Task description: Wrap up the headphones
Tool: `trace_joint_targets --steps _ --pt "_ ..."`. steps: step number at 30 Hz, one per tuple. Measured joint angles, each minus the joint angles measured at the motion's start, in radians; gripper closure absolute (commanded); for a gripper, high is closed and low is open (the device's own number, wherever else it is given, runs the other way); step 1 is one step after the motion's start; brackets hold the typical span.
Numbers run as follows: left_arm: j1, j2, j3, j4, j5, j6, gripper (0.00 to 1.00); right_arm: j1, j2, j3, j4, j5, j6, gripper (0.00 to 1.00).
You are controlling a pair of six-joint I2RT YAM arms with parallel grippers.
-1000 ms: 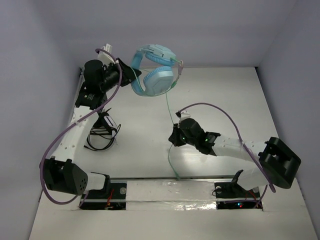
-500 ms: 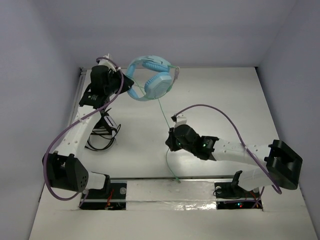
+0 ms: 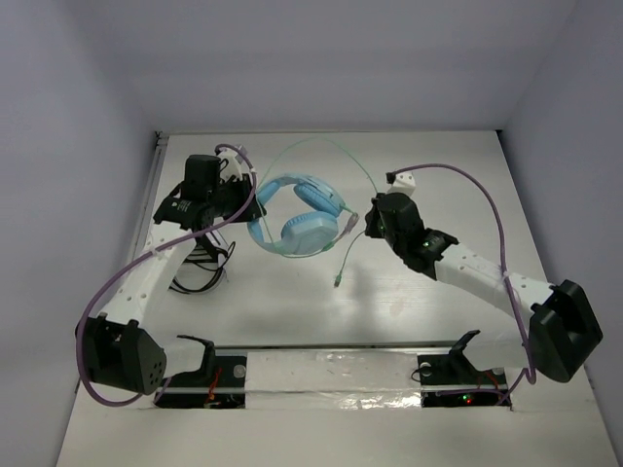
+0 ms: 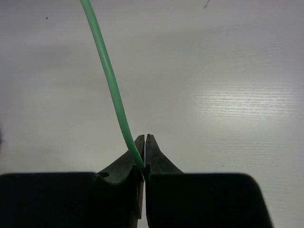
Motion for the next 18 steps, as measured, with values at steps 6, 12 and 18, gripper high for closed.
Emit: trace_joint_targets --steps 6,12,18 --pt "-0.006 -0.005 -0.001 -0.008 0.073 0.021 1.0 -0.05 -0.024 0.003 0.0 -0.012 -0.022 1.0" --pt "-0.035 -0.005 -0.001 -0.017 0.04 0.053 1.0 -0.22 -0.045 0.018 -0.015 -0.04 -0.049 1.0" --pt "-0.056 -0.008 -0.001 -0.031 -0.04 0.075 1.0 -0.38 -0.063 0.116 -0.029 -0.088 -0.075 1.0"
